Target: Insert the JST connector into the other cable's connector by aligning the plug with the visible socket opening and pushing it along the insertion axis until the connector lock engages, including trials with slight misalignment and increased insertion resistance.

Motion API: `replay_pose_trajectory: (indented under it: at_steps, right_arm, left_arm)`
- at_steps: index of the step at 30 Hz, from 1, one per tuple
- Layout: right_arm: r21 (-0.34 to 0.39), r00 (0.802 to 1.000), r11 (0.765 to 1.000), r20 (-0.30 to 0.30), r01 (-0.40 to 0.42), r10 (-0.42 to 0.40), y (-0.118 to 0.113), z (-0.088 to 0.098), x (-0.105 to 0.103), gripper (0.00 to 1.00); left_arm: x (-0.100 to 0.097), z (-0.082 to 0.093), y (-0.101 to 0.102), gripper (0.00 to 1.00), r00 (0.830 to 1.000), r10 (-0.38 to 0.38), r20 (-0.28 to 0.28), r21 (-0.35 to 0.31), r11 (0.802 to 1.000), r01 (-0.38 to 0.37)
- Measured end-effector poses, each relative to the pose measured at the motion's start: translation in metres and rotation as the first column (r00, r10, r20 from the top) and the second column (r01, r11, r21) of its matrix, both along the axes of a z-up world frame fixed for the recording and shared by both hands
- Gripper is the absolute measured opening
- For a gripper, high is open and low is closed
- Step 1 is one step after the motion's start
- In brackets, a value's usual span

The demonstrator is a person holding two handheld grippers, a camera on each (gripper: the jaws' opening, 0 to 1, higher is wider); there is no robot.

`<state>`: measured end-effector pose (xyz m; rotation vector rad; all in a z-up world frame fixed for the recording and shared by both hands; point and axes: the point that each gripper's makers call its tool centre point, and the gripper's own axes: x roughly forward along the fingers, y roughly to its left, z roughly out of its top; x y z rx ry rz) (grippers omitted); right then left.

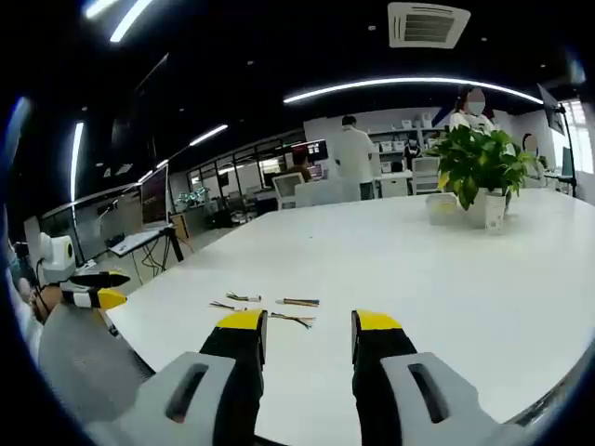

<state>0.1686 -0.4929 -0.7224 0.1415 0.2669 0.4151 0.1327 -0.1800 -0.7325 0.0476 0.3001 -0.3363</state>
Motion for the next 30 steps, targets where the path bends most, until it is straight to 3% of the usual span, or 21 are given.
replay_pose_trajectory:
  at_steps: [22, 30]
  right_arm:
    - [-0.001, 1.0, 1.0, 0.002, 0.007, -0.007, -0.0002, 0.0013, -0.0003, 0.34]
    - [-0.007, 1.0, 1.0, -0.001, -0.006, 0.006, 0.0017, 0.0012, -0.0013, 0.37]
  left_arm:
    - [-0.0004, -0.0014, -0.0017, 0.52, 1.0, -0.011, -0.013, 0.001, 1.0, 0.011]
    - [-0.0014, -0.0038, -0.0038, 0.56, 0.999, -0.023, -0.037, -0.007, 1.0, 0.022]
